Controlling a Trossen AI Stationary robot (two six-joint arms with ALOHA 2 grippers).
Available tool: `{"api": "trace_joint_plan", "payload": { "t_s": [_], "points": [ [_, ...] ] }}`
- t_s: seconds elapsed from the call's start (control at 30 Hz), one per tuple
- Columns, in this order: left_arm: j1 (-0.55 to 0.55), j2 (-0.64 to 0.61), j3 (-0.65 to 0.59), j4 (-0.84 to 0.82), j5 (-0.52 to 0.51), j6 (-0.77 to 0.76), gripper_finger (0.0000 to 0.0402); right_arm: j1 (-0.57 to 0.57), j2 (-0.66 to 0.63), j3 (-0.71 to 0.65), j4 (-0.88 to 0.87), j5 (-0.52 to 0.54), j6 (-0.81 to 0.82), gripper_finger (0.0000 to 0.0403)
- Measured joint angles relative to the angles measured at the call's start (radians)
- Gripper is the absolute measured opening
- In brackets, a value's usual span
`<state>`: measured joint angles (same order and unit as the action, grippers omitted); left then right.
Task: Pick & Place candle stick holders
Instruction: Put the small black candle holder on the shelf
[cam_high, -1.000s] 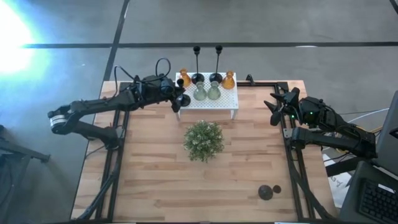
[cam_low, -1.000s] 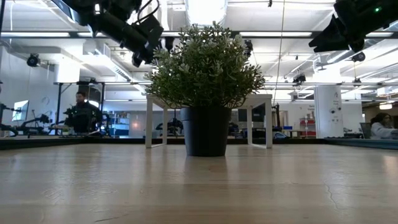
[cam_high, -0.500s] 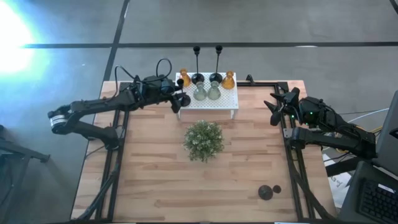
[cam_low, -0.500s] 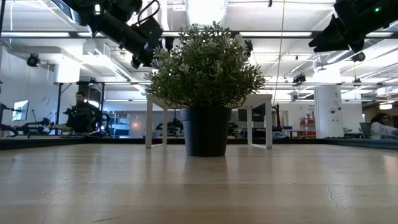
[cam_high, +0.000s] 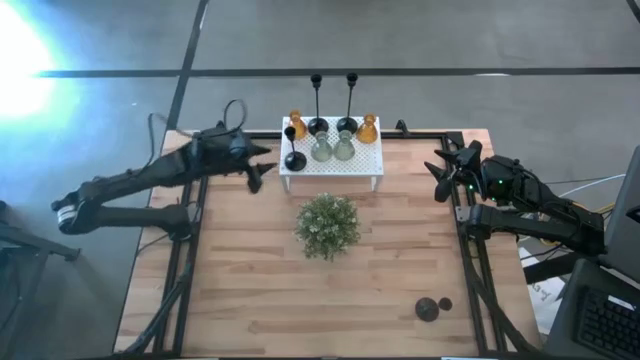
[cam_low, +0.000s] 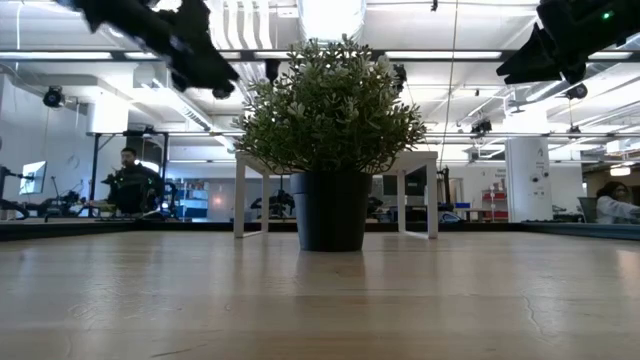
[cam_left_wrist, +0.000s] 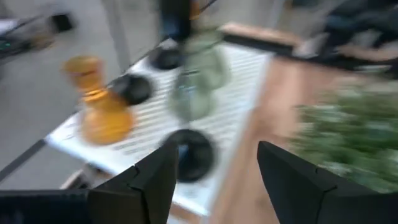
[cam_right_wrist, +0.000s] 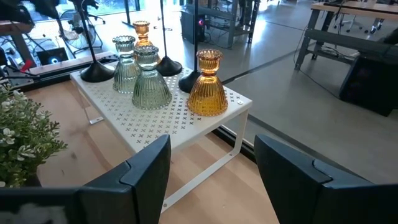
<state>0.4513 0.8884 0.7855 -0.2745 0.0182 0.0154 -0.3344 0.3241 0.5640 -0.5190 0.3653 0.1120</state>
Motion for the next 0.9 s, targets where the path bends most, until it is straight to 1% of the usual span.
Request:
{"api": "trace_joint_plan", "payload": {
  "t_s": [0.07, 0.2, 0.3, 0.47, 0.53, 0.6, 0.7, 0.9],
  "points": [
    [-0.008, -0.083, -0.062, 0.043, 0.081, -0.002, 0.0223, 0.0, 0.0, 0.0, 0.0, 0.0, 0.0, 0.0224],
    [-0.013, -0.257, -0.218, 0.184, 0.256, -0.024, 0.0222, 0.0, 0.0, 0.0, 0.0, 0.0, 0.0, 0.0224],
    [-0.013, -0.374, -0.332, 0.282, 0.335, -0.071, 0.0222, 0.0, 0.0, 0.0, 0.0, 0.0, 0.0, 0.0224],
    [-0.013, -0.531, -0.456, 0.299, 0.324, -0.123, 0.0222, 0.0, 0.0, 0.0, 0.0, 0.0, 0.0, 0.0224],
    [-0.013, -0.574, -0.498, 0.293, 0.295, -0.127, 0.0222, 0.0, 0.0, 0.0, 0.0, 0.0, 0.0, 0.0224],
    [-0.013, -0.606, -0.535, 0.295, 0.244, -0.128, 0.0222, 0.0, 0.0, 0.0, 0.0, 0.0, 0.0, 0.0224],
    [-0.013, -0.634, -0.576, 0.307, 0.187, -0.13, 0.0222, 0.0, 0.0, 0.0, 0.0, 0.0, 0.0, 0.0224],
    [-0.016, -0.644, -0.631, 0.301, 0.18, -0.196, 0.0222, 0.0, 0.0, 0.0, 0.0, 0.0, 0.0, 0.0224]
  ]
}}
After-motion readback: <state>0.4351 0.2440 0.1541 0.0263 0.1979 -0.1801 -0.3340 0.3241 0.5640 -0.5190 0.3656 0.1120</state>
